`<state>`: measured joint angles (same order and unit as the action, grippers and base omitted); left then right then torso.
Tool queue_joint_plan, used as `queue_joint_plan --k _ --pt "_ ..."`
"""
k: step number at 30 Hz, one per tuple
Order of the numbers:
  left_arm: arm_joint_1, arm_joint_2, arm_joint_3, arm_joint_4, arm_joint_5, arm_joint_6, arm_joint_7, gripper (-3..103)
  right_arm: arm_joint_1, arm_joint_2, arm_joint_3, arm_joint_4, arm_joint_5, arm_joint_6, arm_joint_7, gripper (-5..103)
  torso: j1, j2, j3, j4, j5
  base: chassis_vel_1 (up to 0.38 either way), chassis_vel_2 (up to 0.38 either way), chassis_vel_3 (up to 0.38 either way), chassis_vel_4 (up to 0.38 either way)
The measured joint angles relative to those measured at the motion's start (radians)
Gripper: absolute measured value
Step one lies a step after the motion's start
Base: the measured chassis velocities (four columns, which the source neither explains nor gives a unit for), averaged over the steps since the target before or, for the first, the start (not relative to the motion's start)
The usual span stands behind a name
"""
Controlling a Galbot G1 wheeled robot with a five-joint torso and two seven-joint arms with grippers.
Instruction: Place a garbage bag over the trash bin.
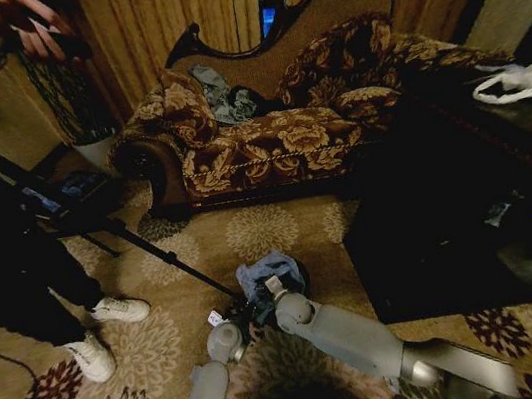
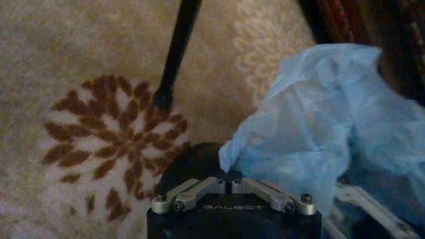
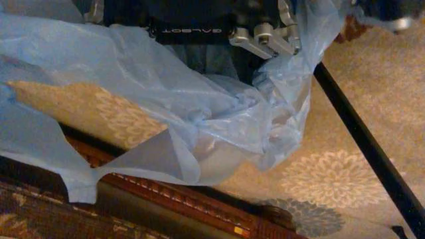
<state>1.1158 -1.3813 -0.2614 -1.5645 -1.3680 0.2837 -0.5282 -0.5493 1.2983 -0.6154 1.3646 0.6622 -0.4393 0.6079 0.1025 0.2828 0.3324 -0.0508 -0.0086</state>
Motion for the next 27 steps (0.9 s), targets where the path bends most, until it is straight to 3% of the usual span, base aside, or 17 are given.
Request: queue_joint_plan --k 1,2,5,11,13,14,17,23,25,26,27 --pt "0.000 0.000 0.000 0.000 0.000 0.000 0.000 -2 0.000 0.000 0.000 0.000 0.000 0.000 0.000 100 0.000 0.000 0.000 0.0000 0.0000 0.000 0.000 0.000 0.000" --pt "0.004 0.001 -0.001 -0.013 0.011 0.001 0.004 8 0.000 0.000 0.003 -0.008 -0.004 0.002 -0.003 100 0.000 0.000 0.000 0.0000 0.0001 0.000 0.000 0.000 0.000" --pt "0.007 0.002 -0.001 -0.025 0.024 0.001 0.011 14 0.001 -0.001 0.006 -0.015 -0.013 0.010 -0.008 100 0.000 0.000 0.000 0.0000 0.0000 0.000 0.000 0.000 0.000" --pt "0.013 0.004 -0.002 -0.039 0.045 0.003 0.013 41 0.014 -0.005 0.009 0.007 -0.007 0.014 -0.002 100 0.000 0.000 0.000 0.0000 0.0000 0.000 0.000 0.000 0.000" --pt "0.013 0.004 -0.002 -0.039 0.048 0.003 0.012 41 0.016 -0.006 0.008 0.013 -0.001 0.013 0.003 100 0.000 0.000 0.000 0.0001 0.0000 0.000 0.000 0.000 0.000" --pt "0.013 0.004 -0.004 -0.039 0.052 0.002 0.011 52 0.019 -0.009 0.007 0.023 0.005 0.011 0.008 100 0.000 0.000 0.000 0.0001 0.0000 0.000 0.000 0.000 0.000" --pt "0.012 0.005 -0.004 -0.039 0.059 0.002 0.011 57 0.023 -0.010 0.008 0.029 0.008 0.010 0.010 100 0.000 0.000 0.000 0.0002 0.0000 0.000 0.000 0.000 0.000" --pt "0.016 0.005 -0.005 -0.057 0.085 -0.003 0.018 85 0.029 -0.020 0.013 0.017 0.011 0.008 -0.005 100 0.000 0.000 0.000 0.0002 0.0001 0.000 0.000 0.000 0.000" --pt "0.020 0.006 -0.005 -0.068 0.087 -0.003 0.024 85 0.028 -0.019 0.016 0.003 0.010 0.009 -0.013 100 0.000 0.000 0.000 0.0003 0.0002 0.000 0.000 0.000 0.000" --pt "0.028 0.008 -0.006 -0.089 0.090 -0.003 0.027 94 0.024 -0.011 0.025 -0.027 0.001 0.013 -0.023 100 0.000 0.000 0.000 0.0002 0.0001 0.000 0.000 0.000 0.000" --pt "0.034 0.008 -0.007 -0.105 0.091 -0.002 0.027 94 0.022 -0.006 0.031 -0.041 -0.004 0.017 -0.028 100 0.000 0.000 0.000 0.0002 0.0002 0.000 0.000 0.000 0.000"
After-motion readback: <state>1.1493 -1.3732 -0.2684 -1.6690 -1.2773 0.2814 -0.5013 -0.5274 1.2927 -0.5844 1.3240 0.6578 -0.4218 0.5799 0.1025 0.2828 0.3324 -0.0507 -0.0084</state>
